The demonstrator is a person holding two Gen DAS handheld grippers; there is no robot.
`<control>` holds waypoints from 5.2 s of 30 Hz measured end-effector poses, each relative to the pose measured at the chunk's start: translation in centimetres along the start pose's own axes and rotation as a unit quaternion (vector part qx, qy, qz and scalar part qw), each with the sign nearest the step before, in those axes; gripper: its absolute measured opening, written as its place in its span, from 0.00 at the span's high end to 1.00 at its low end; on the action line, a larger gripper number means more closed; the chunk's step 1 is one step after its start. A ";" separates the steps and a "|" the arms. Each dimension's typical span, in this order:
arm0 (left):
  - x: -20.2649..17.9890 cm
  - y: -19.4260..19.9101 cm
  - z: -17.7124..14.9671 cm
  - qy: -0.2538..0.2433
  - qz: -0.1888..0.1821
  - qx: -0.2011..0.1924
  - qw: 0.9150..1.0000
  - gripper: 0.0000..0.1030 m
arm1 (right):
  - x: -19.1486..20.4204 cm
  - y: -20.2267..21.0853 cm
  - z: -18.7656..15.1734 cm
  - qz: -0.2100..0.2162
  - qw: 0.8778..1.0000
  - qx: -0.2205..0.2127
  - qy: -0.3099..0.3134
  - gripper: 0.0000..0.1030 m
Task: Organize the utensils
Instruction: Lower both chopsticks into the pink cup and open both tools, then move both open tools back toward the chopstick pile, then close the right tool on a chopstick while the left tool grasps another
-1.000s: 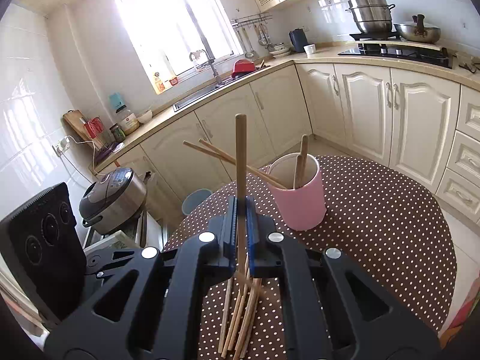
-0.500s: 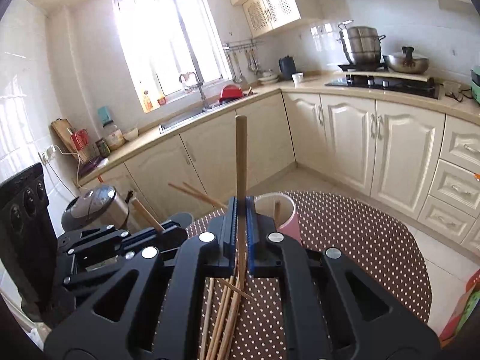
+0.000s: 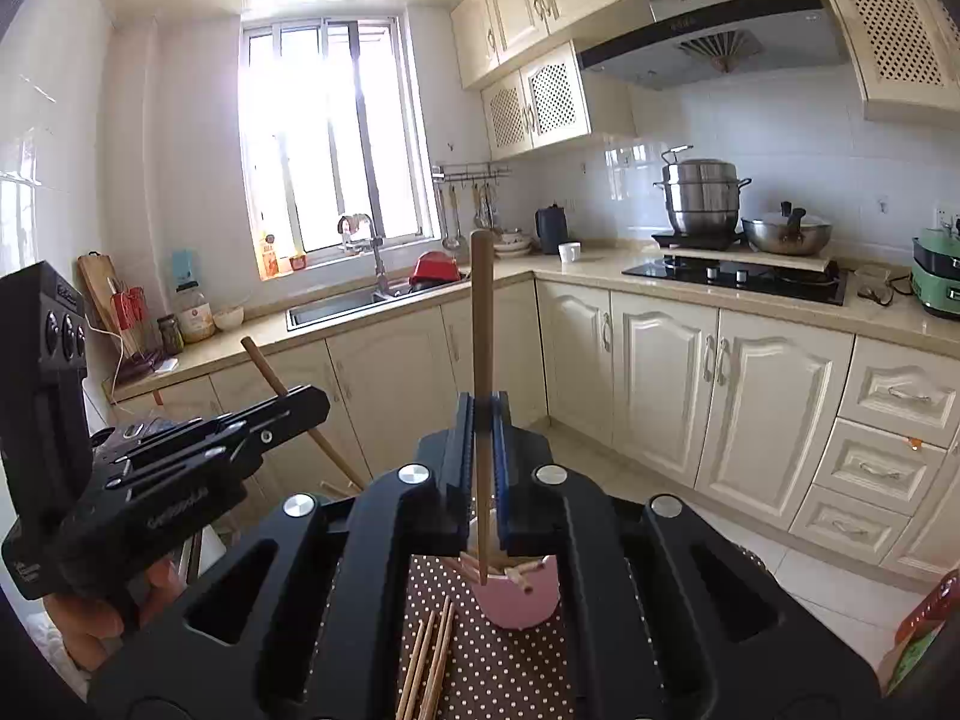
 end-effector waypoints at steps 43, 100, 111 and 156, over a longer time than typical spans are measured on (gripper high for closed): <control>2.4 -2.2 -2.9 -0.008 0.067 0.030 0.997 0.56 | 0.9 -5.2 -6.0 -0.027 0.996 0.090 0.012 0.94; 6.5 4.3 -14.5 0.004 0.120 0.236 0.964 0.50 | 3.8 4.1 -12.9 -0.026 0.986 0.164 0.018 0.56; 8.6 -0.5 -20.3 0.054 0.137 0.339 0.929 0.50 | 2.1 0.7 -18.1 -0.008 0.969 0.247 -0.016 0.56; 7.5 -6.2 -23.9 -0.010 0.106 0.399 0.911 0.89 | 1.2 -6.8 -23.1 0.020 0.917 0.399 -0.007 0.91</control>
Point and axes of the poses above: each gripper's, at about its wrist camera, not at the fingertips, and y roughly against the way its jaws point, x to its left, z to its top, the point moved 1 cm from there along -y, roughly the way its jaws point, and after that the axes turned 12 degrees about -x, right-handed, at the moved point
